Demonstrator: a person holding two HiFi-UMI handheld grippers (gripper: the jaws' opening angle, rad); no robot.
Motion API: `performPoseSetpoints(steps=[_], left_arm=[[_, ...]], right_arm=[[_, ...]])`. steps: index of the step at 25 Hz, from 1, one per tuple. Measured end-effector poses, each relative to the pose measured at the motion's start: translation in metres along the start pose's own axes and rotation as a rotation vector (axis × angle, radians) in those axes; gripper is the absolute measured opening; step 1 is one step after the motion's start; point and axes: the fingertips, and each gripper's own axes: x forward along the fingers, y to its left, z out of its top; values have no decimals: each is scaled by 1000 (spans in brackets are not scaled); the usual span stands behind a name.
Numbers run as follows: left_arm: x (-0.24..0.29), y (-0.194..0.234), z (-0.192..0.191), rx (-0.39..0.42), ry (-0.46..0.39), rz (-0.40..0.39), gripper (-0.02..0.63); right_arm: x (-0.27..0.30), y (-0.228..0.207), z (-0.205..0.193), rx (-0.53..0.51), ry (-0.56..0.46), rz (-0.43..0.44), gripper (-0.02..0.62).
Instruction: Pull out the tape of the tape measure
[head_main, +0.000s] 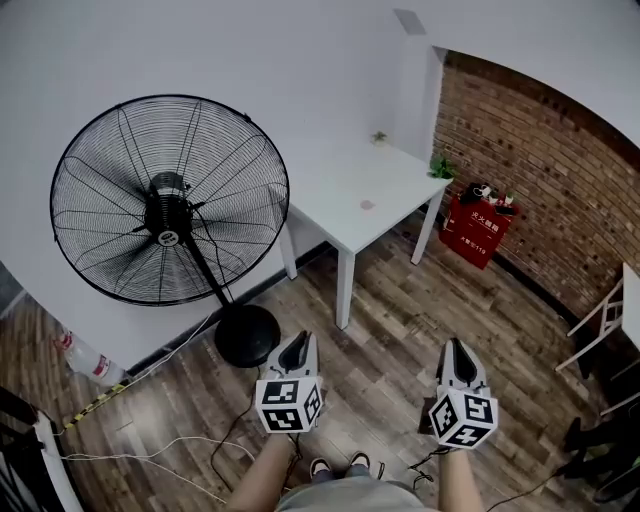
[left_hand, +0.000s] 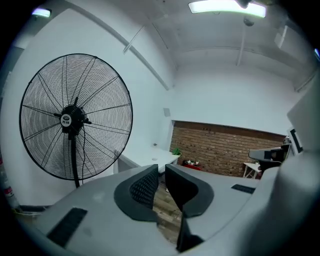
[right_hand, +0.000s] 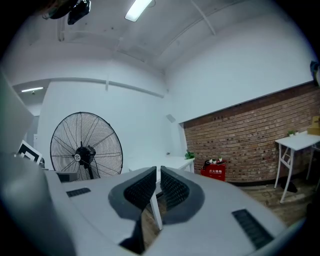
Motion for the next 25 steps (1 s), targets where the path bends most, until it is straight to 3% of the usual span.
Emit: performPoseSetpoints(steps=[2, 8, 12, 17, 25], left_arm=[[3, -3, 1, -3, -5, -7, 76], [14, -13, 8, 29, -23, -18, 177], [20, -19, 12, 46, -38, -30, 243], [30, -30, 11, 55, -34, -28, 267], [47, -44, 8, 64, -18, 8, 268]], right_arm=[[1, -2, 0, -2, 2, 10, 88], [6, -15, 1, -10, -3, -2, 131], [10, -23, 2, -9, -12, -10, 222], [17, -40, 1, -1, -5, -20, 267], [27, -67, 2, 8, 3, -3, 268]])
